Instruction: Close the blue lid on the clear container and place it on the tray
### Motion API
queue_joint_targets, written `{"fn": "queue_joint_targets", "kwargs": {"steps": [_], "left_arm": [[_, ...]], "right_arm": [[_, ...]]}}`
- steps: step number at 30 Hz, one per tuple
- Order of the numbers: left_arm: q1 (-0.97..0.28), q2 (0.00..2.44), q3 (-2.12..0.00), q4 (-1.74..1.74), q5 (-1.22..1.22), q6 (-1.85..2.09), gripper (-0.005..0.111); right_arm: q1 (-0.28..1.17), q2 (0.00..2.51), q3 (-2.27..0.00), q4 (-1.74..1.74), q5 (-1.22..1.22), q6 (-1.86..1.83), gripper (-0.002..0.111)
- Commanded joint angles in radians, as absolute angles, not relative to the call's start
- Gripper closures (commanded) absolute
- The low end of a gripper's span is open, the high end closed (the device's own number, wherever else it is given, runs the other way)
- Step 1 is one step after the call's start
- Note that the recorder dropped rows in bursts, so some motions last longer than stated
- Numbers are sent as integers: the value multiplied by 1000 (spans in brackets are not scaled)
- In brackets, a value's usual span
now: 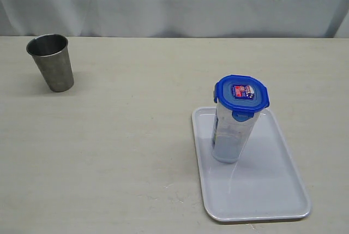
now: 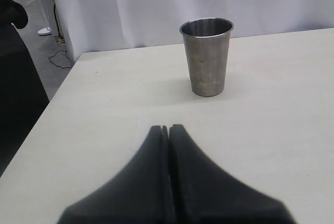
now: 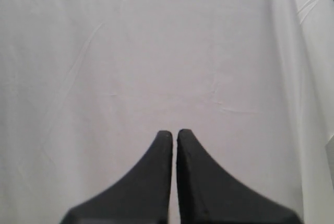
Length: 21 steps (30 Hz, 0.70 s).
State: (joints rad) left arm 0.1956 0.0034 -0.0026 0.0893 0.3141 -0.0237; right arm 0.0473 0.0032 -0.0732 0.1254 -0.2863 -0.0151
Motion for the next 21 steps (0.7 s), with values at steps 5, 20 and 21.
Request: {"fn": "queue_joint_targets", "kwargs": {"steps": [5, 20, 21], "left_arm": [[197, 0, 0, 86, 309, -29, 107], [197, 0, 0, 94, 309, -27, 107], [197, 0, 0, 94, 309, -27, 107]], "right_arm": [[47, 0, 0, 85, -257, -54, 104], [47, 0, 0, -68, 168, -67, 104], [47, 0, 0, -71, 202, -67, 104]]}}
